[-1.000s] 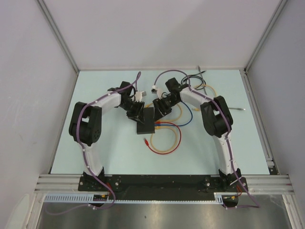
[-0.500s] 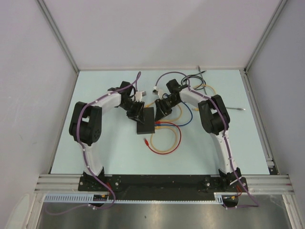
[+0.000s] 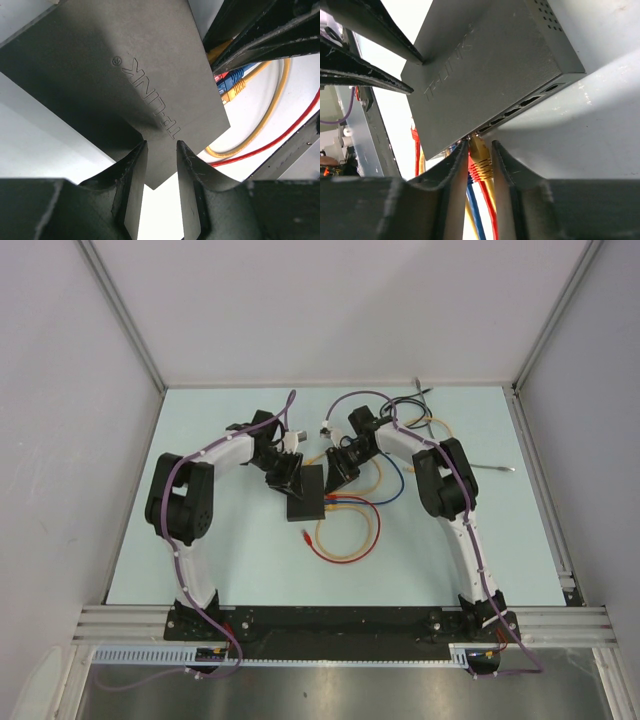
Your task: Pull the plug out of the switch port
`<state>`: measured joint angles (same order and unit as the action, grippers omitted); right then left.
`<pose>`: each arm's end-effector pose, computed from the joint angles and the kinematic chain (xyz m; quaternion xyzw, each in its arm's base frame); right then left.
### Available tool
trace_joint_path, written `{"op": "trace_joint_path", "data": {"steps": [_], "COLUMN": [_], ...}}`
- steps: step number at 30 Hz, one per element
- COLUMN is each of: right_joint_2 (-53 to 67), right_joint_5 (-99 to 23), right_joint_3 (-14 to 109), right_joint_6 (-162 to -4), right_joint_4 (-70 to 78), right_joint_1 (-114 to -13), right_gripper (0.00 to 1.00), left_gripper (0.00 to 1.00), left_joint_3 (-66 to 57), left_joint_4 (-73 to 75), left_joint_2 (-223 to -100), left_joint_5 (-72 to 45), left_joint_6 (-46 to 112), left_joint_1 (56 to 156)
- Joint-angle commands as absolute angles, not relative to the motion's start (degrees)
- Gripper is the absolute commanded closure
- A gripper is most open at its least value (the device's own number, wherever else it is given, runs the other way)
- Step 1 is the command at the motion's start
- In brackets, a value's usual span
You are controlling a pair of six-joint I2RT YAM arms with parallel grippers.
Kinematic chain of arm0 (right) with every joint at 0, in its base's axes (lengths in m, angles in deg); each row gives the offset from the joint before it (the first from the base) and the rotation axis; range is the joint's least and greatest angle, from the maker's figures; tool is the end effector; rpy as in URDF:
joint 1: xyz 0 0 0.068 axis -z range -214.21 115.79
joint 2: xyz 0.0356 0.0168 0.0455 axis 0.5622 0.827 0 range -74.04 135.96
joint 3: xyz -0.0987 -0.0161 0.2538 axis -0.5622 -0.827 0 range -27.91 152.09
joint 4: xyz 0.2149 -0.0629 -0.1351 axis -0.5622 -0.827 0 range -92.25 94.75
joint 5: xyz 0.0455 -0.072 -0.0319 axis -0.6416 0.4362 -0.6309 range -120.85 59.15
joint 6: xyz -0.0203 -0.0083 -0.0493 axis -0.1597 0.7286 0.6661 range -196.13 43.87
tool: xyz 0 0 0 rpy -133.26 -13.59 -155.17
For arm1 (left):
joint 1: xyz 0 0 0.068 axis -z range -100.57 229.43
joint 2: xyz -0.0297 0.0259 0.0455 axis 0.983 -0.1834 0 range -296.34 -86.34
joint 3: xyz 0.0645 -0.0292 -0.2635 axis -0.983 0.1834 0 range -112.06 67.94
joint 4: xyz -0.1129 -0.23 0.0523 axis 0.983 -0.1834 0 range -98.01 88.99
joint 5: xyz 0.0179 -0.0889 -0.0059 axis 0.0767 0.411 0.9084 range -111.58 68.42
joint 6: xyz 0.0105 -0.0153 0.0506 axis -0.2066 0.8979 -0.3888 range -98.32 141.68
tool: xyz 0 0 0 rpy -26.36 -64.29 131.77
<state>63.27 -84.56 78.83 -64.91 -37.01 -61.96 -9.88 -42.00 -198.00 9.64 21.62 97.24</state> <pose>0.4153 0.2509 0.1288 -0.3595 0.8079 0.4615 0.0714 0.3579 -0.1343 0.1716 0.1833 0.9376 -0.2831 0.0845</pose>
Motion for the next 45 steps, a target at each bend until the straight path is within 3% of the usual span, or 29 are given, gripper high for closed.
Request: {"op": "trace_joint_path", "data": {"steps": [1,3,14,37,45], "right_joint_2": [64.7,64.6,64.7,66.8,66.4], "right_joint_5": [-84.2,-83.8,-82.9,-80.9,-82.3], "right_joint_3": [81.1,80.7,79.6,82.5,78.0], "right_joint_6": [-62.2,-61.0,-56.2,-52.4,-49.1], "right_joint_4": [-37.5,-38.8,-41.9,-44.1,-46.8], "right_joint_1": [-62.3,-62.4,-60.7,-59.9,-60.1], "right_gripper": [0.8,0.85,0.92,0.95,0.95], "left_gripper": [0.62,0.62,0.62,0.63,0.63], "left_joint_3": [-8.3,-8.2,-8.3,-8.0,-7.2], "left_joint_4": [-41.5,-41.4,-41.5,-41.6,-41.8], "left_joint_2": [-201.4,-201.3,-201.4,-201.3,-200.7], "left_joint_5": [3.8,3.8,4.1,4.3,4.1], "left_joint_6": [19.1,19.0,19.0,18.8,18.5], "left_joint_1": [97.4,97.4,97.7,98.2,98.2]}}
